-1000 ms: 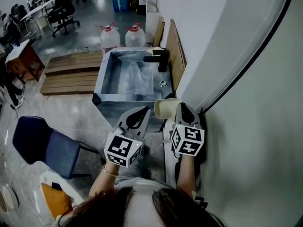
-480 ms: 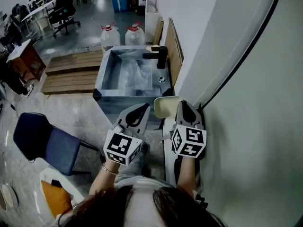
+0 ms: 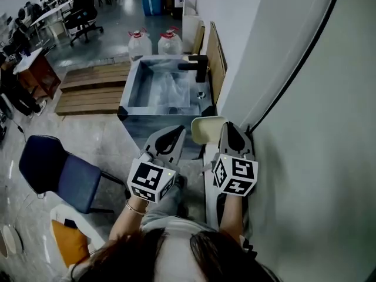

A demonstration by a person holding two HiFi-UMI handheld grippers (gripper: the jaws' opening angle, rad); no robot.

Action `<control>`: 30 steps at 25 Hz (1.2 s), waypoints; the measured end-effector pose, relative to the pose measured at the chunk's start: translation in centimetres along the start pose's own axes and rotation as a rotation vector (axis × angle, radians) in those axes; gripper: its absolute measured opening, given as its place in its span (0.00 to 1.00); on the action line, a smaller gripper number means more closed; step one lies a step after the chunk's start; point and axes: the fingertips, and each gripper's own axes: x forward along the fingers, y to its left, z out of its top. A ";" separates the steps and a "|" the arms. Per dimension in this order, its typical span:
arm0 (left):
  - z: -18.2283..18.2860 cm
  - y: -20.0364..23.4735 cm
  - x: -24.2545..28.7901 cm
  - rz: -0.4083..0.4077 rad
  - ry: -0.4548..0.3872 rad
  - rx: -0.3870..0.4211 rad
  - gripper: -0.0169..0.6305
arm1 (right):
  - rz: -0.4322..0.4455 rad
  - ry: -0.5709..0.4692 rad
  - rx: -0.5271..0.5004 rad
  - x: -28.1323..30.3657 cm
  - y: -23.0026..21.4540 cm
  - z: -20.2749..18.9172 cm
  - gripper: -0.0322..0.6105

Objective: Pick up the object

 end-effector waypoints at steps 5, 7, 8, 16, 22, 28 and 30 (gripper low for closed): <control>0.1 -0.7 -0.4 0.000 -0.003 0.011 0.04 | -0.002 -0.016 0.002 -1.3 -0.2 0.2 0.10; 0.2 -1.0 -0.5 -0.002 -0.003 0.012 0.04 | -0.005 -0.023 0.003 -1.8 -0.2 0.4 0.10; 0.3 -1.1 -0.5 -0.004 -0.004 0.012 0.04 | -0.007 -0.027 0.003 -2.1 -0.3 0.5 0.10; 0.7 -1.6 -1.2 -0.007 -0.016 0.012 0.04 | -0.008 -0.053 -0.003 -3.8 0.0 1.4 0.10; 0.6 -1.5 -2.1 -0.004 -0.024 0.004 0.04 | -0.001 -0.080 -0.012 -4.7 0.9 2.2 0.10; 0.5 -1.4 -2.7 -0.004 -0.028 0.008 0.04 | 0.000 -0.096 -0.018 -5.4 1.6 2.7 0.10; 0.5 -1.4 -2.8 -0.004 -0.031 0.011 0.04 | 0.001 -0.096 -0.018 -5.5 1.7 2.6 0.10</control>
